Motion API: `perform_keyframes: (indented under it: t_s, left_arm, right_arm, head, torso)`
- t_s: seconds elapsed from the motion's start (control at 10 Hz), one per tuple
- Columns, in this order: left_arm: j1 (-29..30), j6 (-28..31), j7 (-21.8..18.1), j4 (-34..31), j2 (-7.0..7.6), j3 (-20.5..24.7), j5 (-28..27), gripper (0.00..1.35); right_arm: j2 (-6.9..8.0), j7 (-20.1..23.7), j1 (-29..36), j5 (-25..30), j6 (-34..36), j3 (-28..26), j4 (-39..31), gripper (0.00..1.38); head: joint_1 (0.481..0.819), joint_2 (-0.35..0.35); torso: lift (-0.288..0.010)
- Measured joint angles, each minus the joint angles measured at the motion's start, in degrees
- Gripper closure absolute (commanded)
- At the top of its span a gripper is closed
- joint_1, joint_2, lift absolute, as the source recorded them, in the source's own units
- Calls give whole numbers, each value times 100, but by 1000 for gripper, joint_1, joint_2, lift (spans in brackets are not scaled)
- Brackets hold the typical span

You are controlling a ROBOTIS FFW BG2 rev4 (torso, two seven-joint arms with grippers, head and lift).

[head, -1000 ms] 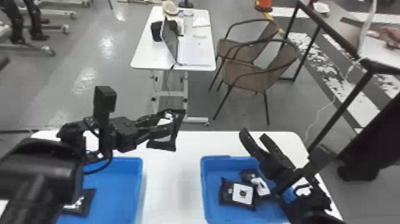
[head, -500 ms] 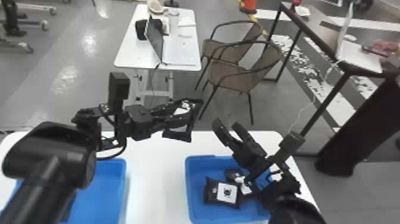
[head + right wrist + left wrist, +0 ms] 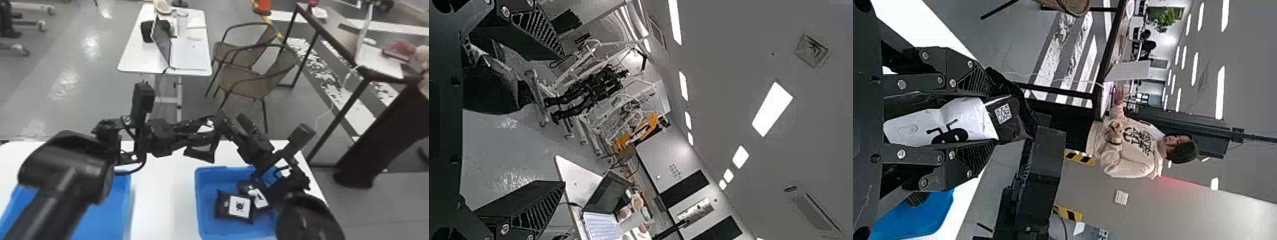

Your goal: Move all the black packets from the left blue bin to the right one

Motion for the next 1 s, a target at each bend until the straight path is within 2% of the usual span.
perform_keyframes:
  t_s: [0.2,0.3,0.5,0.7,0.8,1.0]
  left_arm:
    - [-66,-53,0,82,-32,-106,43,825]
    - [-92,-83,0,105,-49,-138,44,825]
    - [-124,-95,0,147,-77,-148,69,825]
    - [-129,-96,0,155,-81,-180,118,825]
    - [-130,-108,-6,156,-81,-186,119,825]
    - [-131,-150,-13,157,-81,-137,114,825]
  right_arm:
    - [0,-1,-38,-40,84,120,33,131]
    - [0,0,-46,-44,120,166,32,208]
    - [0,-7,-72,-36,212,245,29,803]
    - [0,-24,-98,-37,268,249,53,952]
    - [0,-34,-98,-41,271,247,57,1125]
    - [0,-59,-59,-60,336,247,48,1141]
  head:
    - [695,-186]
    - [695,-184]
    - [695,-178]
    - [695,-179]
    - [695,-180]
    - [695,-177]
  torso:
    - [0]
    - [0]
    - [0]
    - [0]
    - [0]
    - [0]
